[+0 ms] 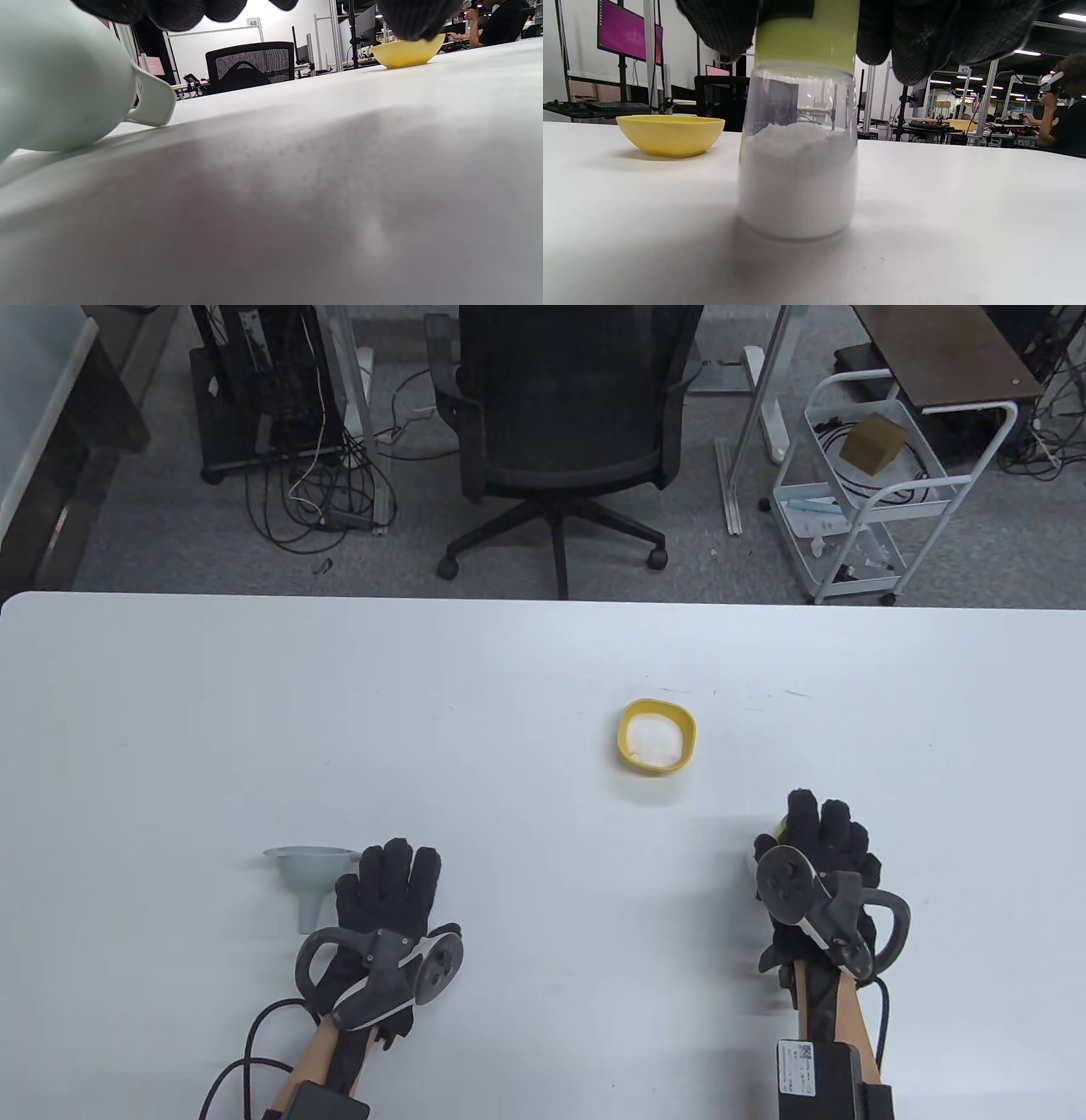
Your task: Unscrew the press dispenser and pour salt into it
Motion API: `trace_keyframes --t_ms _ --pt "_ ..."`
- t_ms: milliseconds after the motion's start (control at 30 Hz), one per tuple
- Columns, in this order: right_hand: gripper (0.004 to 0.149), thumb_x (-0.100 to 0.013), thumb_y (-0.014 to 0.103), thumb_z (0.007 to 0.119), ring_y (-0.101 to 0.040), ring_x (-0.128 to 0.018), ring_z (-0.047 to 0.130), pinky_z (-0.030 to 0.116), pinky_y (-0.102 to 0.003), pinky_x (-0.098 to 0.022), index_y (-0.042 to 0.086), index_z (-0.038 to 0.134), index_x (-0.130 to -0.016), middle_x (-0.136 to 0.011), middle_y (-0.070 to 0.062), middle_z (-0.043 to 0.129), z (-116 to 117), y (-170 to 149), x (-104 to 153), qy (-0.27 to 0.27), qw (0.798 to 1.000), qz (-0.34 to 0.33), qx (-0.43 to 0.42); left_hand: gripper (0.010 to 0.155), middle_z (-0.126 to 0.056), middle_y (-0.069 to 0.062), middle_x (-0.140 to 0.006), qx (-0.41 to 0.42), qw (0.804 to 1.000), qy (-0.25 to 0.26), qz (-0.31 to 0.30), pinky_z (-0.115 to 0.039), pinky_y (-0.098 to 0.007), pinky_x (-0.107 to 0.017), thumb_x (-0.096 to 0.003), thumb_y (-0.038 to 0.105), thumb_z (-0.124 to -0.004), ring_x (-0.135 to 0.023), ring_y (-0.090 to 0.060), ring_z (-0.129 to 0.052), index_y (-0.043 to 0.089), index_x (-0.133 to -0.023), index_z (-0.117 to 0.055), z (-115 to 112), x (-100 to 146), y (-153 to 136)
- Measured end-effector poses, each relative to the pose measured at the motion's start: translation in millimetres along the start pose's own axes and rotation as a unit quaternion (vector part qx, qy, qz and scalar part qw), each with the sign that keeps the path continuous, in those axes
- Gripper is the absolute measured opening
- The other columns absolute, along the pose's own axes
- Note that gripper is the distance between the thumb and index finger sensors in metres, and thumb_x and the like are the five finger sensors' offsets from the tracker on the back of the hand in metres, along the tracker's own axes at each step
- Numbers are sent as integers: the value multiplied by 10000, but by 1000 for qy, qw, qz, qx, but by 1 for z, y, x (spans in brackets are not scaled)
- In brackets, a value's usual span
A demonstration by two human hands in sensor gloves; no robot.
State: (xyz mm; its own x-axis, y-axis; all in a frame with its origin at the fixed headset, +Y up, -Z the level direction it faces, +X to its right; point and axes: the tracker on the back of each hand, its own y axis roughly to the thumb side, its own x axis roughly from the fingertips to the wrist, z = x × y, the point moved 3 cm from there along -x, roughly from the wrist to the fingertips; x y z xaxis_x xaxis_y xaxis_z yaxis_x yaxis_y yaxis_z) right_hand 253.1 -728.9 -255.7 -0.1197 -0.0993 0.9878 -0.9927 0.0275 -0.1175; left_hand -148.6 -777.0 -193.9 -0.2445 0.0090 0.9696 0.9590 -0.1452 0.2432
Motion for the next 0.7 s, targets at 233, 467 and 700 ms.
trace_keyframes --t_ms 233,467,700 --pt "684 -650 329 632 -568 -858 747 649 -697 -618 -4 362 -1182 -1070 -441 566 2 2 -1 -6 1000 -3 -8 1010 -413 -422 -1215 -6 1000 -5 -2 -566 -762 -675 -517 615 -681 -1047 -657 -552 15 -1237 -306 0 0 1" --pt "690 -636 290 647 -587 -815 752 654 -696 -607 -58 372 -1166 -1038 -467 571 2 2 -1 -15 999 1 -31 1007 -413 -420 -1216 -9 1000 -5 -1 -566 -762 -676 -517 614 -682 -1047 -659 -551 18 -1237 -308 0 0 1" --pt "692 -634 288 651 -586 -813 752 650 -699 -606 -65 378 -1163 -1036 -463 573 -8 25 4 -32 997 -37 -57 1010 -403 -424 -1216 -6 1000 -4 2 -563 -763 -677 -518 614 -682 -1049 -659 -546 16 -1238 -302 0 -1 0"
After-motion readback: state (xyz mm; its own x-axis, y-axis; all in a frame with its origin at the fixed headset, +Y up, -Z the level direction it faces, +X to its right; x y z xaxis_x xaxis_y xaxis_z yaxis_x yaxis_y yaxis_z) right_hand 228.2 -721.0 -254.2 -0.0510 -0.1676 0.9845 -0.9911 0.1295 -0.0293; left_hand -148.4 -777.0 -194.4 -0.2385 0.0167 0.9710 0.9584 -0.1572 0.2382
